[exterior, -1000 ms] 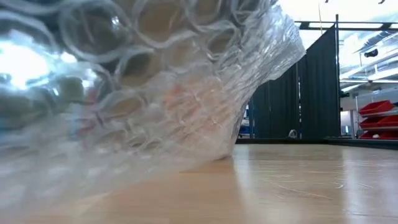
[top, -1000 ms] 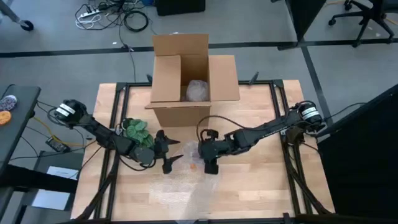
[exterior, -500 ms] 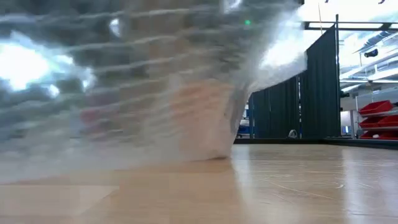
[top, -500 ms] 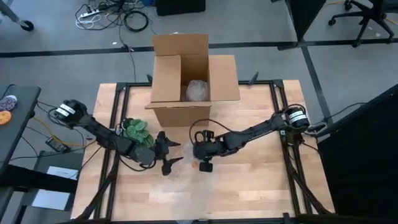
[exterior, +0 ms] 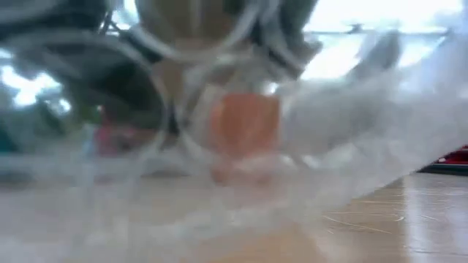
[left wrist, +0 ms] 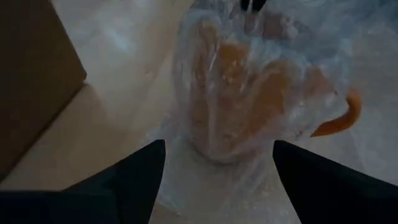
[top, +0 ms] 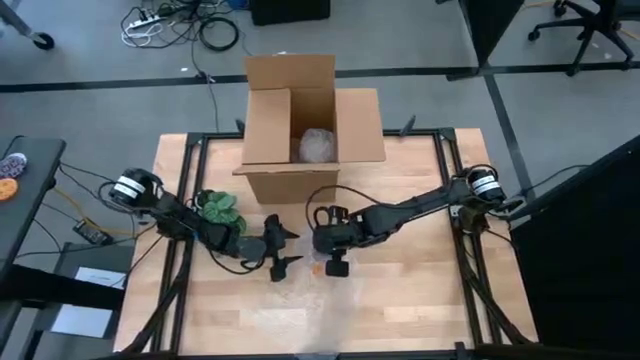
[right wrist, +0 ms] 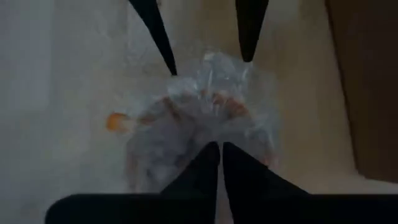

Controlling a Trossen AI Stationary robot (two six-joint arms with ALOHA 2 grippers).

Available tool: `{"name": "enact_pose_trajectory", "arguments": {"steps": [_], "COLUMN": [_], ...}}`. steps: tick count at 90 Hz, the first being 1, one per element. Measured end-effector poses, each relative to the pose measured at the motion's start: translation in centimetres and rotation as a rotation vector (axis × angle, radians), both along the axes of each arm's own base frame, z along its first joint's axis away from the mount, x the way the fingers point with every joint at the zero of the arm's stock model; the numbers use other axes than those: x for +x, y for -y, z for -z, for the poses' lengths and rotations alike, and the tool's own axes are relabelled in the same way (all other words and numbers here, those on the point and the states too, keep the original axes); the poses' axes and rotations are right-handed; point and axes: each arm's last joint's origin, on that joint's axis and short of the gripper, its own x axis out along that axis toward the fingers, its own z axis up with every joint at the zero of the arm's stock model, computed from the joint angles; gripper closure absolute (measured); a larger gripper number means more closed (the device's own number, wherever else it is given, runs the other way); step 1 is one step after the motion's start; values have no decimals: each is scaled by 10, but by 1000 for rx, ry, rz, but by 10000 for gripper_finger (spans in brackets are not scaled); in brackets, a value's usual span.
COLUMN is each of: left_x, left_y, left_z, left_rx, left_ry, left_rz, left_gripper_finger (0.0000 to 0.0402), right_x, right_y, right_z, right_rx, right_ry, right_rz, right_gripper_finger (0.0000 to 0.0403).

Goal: Wrap mug
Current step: Wrap the orange mug with the bubble wrap

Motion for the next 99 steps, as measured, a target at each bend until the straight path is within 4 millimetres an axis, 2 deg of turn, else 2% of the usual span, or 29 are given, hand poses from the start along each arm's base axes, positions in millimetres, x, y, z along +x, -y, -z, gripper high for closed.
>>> {"name": "enact_pose_trajectory", "arguments": {"steps": [17, 27, 40, 54, 78, 86, 99], "left_x": [0, 0, 0, 0, 0, 0, 0], "left_y": [0, 0, 0, 0, 0, 0, -1], "left_z": [0, 0, 0, 0, 0, 0, 0], "left_rx": [-1, -1, -1, -2, 0, 1, 2], "left_ry": [2, 2, 3, 4, 2, 2, -2], "left_rz": [0, 0, 0, -1, -1, -1, -3], "left_gripper_finger": [117, 117, 117, 117, 117, 117, 117], "right_x": [-3, -4, -6, -2, 10, 19, 32], "right_y": [-27, -47, -59, -49, -11, -2, 2], "right_z": [-19, -18, -7, 6, 16, 29, 64], "right_rx": [142, 220, 175, 10, -22, -7, 15], "right_ry": [30, 58, 33, 12, -31, -57, -138], "right_rz": [-140, -232, -225, -103, 10, 13, -14], "right_gripper_finger": [402, 403, 403, 403, 403, 403, 403]}}
